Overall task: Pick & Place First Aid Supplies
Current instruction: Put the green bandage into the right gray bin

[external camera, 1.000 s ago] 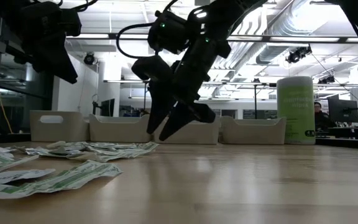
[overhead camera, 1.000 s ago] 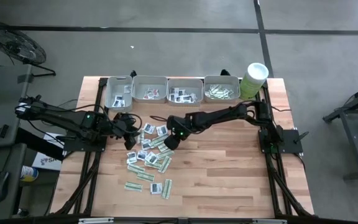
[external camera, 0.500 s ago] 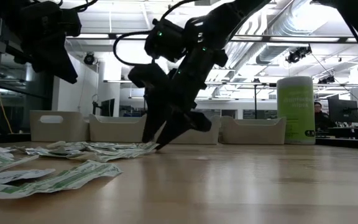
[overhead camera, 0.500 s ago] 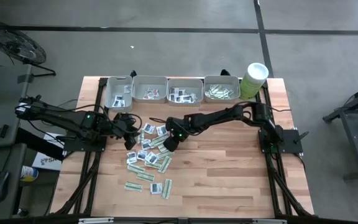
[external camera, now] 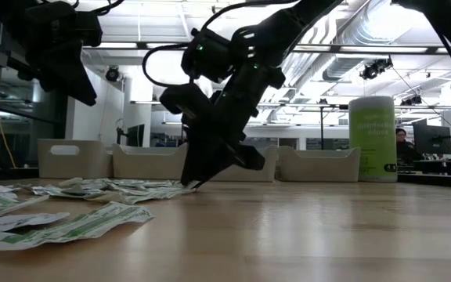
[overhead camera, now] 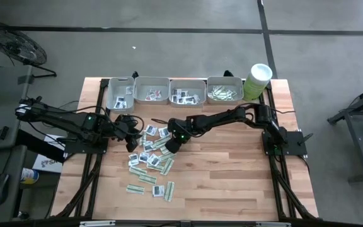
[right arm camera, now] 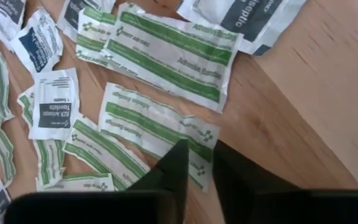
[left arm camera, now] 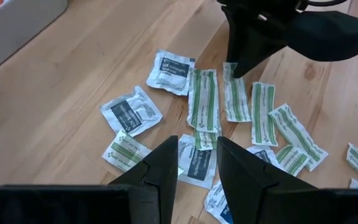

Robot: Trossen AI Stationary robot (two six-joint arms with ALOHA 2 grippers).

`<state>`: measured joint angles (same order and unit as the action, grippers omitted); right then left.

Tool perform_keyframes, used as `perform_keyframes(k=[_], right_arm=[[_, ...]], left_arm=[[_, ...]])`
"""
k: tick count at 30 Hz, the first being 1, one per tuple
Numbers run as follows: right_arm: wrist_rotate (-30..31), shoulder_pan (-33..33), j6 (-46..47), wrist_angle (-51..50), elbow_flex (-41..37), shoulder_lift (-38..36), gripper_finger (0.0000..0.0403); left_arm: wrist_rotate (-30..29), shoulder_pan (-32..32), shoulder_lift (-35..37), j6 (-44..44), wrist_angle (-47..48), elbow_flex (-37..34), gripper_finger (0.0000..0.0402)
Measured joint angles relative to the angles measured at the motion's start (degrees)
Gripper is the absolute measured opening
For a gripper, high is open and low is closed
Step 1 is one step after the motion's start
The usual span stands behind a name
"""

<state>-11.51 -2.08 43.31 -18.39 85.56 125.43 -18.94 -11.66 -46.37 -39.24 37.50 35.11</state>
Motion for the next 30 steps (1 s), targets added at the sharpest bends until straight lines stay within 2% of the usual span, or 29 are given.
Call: perform_keyframes(k=[5, 12, 17, 24, 30], right_arm=[[-0.3, -0.4, -0.2, -0.2, -0.1, 0.1, 0.0007], [-3.5, -1.0, -0.8, -1.2, -0.2, -0.3, 0.0002], [-3.7, -0.9, -2.2, -4.4, -0.3, -3.5, 0.0001], [0.1, -1.4, -5.6, -11.1, -0.3, -11.1, 0.0001], [6.8, -3.6, -8.9, -22.0, -0.2, -19.1, 0.0]], left_arm=[[0.2, 0.0, 0.0, 0.0, 0.0, 0.0, 0.0111], [0.4, 0.0, 0.0, 0.0, 0.0, 0.0, 0.0111], [0.5, 0.0, 0.0, 0.0, 0.0, 0.0, 0.0111], [0.4, 0.0, 0.0, 0.0, 0.0, 0.0, 0.0111], [0.5, 0.0, 0.0, -0.4, -0.2, 0.0, 0.0111]])
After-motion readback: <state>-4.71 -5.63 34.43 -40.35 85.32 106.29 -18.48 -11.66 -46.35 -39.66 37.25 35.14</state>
